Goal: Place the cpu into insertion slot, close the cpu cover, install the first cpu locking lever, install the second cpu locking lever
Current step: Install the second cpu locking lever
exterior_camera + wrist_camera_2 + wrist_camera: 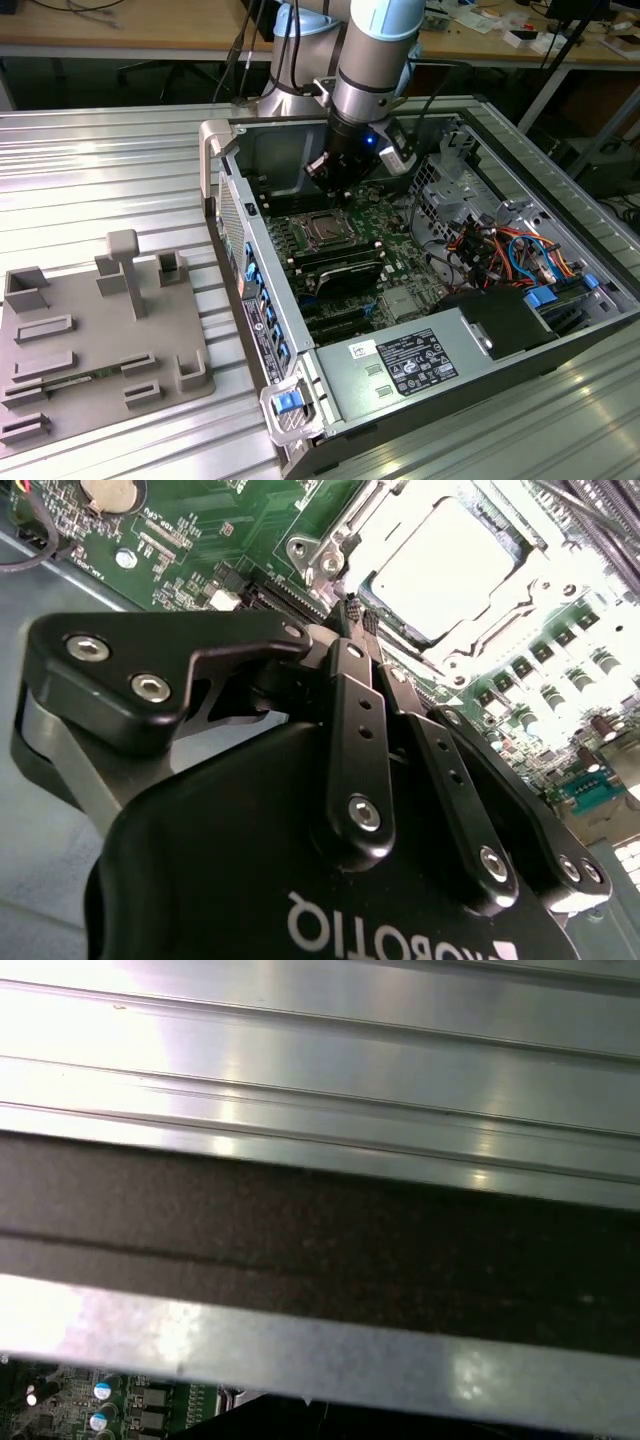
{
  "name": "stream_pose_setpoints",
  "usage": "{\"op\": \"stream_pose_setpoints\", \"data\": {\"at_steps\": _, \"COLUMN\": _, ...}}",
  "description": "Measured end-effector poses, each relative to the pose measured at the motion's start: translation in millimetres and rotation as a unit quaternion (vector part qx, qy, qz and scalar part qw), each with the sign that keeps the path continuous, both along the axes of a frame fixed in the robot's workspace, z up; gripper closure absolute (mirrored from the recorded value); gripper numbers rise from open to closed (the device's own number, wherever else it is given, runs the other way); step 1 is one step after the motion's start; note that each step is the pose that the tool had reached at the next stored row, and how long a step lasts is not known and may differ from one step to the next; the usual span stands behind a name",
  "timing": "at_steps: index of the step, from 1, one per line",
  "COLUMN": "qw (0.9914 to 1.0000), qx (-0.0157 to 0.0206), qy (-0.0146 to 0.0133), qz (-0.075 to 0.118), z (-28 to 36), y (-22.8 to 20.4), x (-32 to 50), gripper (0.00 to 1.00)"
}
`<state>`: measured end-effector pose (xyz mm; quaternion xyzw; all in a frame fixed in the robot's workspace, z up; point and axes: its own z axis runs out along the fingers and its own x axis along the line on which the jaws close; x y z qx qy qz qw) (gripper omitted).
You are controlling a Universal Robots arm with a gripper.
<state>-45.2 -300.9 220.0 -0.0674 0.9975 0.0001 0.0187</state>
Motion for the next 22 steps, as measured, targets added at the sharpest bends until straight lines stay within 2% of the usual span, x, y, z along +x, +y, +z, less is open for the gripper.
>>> {"op": "stream_pose_setpoints", "data": {"at_steps": 1, "qw": 1.0, "qx": 0.0, "qy": 0.0, "qz": 0.0, "z": 0.0, "y": -2.0, "x": 0.0, "gripper": 0.89}}
{"op": "stream_pose_setpoints", "data": {"at_steps": 4, "qw": 1.0, "qx": 0.0001, "qy": 0.0003, "qz": 0.0, "z": -0.1, "y": -15.3, "x": 0.4, "gripper": 0.89}}
{"op": "stream_pose_setpoints", "data": {"at_steps": 6, "qw": 1.0, "qx": 0.0001, "qy": 0.0012, "qz": 0.0, "z": -0.1, "y": -19.1, "x": 2.1, "gripper": 0.89}}
{"op": "stream_pose_setpoints", "data": {"at_steps": 8, "qw": 1.0, "qx": 0.0001, "qy": 0.0025, "qz": 0.0, "z": -0.1, "y": -20.9, "x": 5.6, "gripper": 0.89}}
{"op": "stream_pose_setpoints", "data": {"at_steps": 10, "qw": 0.99999, "qx": 0.0001, "qy": 0.0054, "qz": 0.0, "z": 0.0, "y": -21.5, "x": 9.2, "gripper": 0.89}}
{"op": "stream_pose_setpoints", "data": {"at_steps": 12, "qw": 0.99996, "qx": 0.0, "qy": 0.0093, "qz": 0.0, "z": 1.3, "y": -22.0, "x": 11.2, "gripper": 0.89}}
{"op": "stream_pose_setpoints", "data": {"at_steps": 15, "qw": 0.99988, "qx": 0.0001, "qy": 0.0156, "qz": -0.001, "z": 8.5, "y": -22.2, "x": 12.9, "gripper": 0.89}}
{"op": "stream_pose_setpoints", "data": {"at_steps": 17, "qw": 0.99986, "qx": 0.0002, "qy": 0.0166, "qz": -0.001, "z": 11.8, "y": -23.7, "x": 13.2, "gripper": 0.89}}
{"op": "stream_pose_setpoints", "data": {"at_steps": 19, "qw": 0.99984, "qx": 0.0001, "qy": 0.0173, "qz": -0.004, "z": 11.9, "y": -29.0, "x": 13.3, "gripper": 0.89}}
{"op": "stream_pose_setpoints", "data": {"at_steps": 22, "qw": 0.99975, "qx": 0.0004, "qy": 0.0174, "qz": -0.014, "z": 11.8, "y": -30.8, "x": 13.3, "gripper": 0.89}}
